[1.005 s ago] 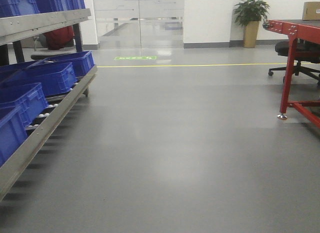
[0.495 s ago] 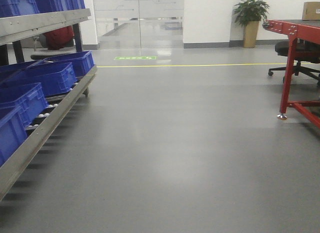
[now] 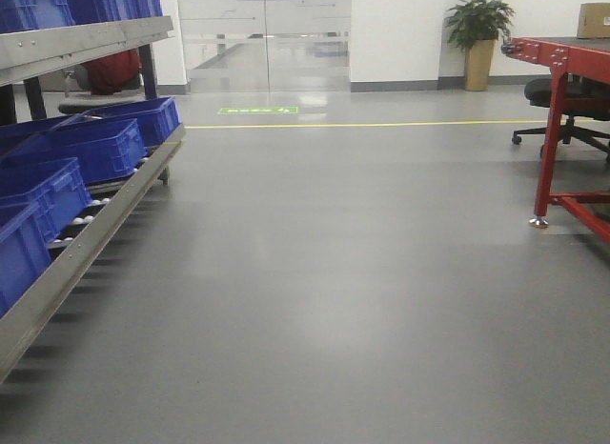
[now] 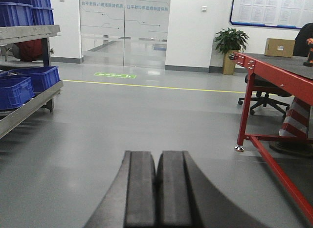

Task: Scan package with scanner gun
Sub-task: 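Drive the base forward along the aisle past the blue crate shelves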

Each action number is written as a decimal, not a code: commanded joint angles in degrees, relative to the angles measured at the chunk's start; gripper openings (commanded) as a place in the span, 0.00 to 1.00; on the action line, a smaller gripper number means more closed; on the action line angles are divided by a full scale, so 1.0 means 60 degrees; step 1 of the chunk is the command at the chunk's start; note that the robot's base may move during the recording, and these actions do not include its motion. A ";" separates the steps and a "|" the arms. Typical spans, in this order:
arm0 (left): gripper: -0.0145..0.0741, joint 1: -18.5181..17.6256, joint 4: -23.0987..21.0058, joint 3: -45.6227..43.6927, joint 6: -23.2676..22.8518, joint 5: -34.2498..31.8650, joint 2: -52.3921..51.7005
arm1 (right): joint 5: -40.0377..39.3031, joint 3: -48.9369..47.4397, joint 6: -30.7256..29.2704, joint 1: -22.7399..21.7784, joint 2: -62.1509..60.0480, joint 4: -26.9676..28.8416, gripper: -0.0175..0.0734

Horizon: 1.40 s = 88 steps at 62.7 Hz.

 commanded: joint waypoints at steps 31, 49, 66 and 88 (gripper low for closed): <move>0.06 0.0017 0.0018 -0.0025 -0.0014 -0.0128 -0.0030 | -0.0216 -0.0009 -0.0027 -0.0060 -0.0023 -0.0063 0.01; 0.06 0.0017 0.0018 -0.0025 -0.0014 -0.0128 -0.0030 | -0.0216 -0.0009 -0.0027 -0.0060 -0.0023 -0.0063 0.01; 0.06 0.0017 0.0018 -0.0025 -0.0014 -0.0128 -0.0030 | -0.0216 -0.0009 -0.0027 -0.0060 -0.0023 -0.0063 0.01; 0.06 0.0017 0.0018 -0.0025 -0.0014 -0.0128 -0.0030 | -0.0216 -0.0009 -0.0027 -0.0060 -0.0023 -0.0063 0.01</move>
